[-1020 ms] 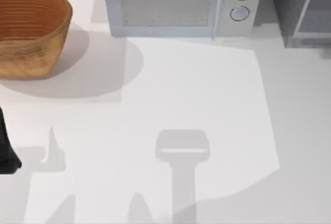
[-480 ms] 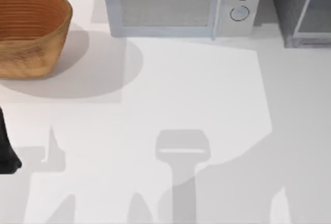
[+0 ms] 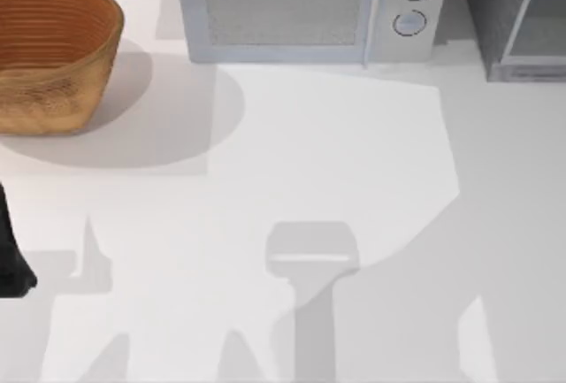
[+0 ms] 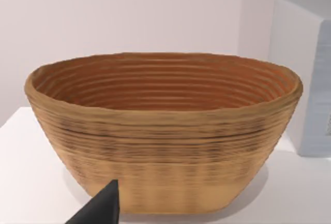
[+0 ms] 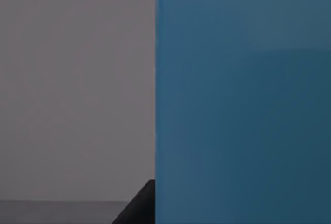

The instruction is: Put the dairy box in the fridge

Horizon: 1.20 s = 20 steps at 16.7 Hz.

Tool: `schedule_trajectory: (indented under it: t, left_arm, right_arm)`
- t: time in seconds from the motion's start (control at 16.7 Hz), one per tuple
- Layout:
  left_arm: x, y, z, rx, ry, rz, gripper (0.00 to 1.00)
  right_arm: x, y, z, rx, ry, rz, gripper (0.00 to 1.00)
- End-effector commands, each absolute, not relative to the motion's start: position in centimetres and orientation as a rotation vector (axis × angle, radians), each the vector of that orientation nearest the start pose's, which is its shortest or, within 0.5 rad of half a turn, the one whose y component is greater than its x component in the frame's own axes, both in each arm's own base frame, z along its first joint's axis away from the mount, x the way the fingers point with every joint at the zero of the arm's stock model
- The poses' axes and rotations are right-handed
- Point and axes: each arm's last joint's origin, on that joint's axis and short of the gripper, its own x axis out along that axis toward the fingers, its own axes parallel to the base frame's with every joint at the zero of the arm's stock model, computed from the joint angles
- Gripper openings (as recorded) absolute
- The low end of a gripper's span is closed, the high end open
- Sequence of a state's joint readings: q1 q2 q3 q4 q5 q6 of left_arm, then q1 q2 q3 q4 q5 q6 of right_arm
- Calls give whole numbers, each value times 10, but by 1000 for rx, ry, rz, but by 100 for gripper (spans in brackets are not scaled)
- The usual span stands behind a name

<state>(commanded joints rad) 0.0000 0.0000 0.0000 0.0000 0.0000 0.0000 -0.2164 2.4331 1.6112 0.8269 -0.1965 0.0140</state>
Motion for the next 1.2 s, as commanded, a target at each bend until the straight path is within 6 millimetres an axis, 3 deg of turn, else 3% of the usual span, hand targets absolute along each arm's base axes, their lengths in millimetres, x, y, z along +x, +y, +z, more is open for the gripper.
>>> schedule_trajectory:
  t: [0.06, 0.84, 1.2]
  left_arm:
    - [106, -1, 160, 0, 0, 0, 100]
    - [106, -1, 160, 0, 0, 0, 100]
    - [106, -1, 160, 0, 0, 0, 100]
  right_arm:
    - [525, -102, 133, 3, -3, 8, 0]
    - [525, -102, 133, 3, -3, 8, 98]
    - [525, -102, 133, 3, -3, 8, 100]
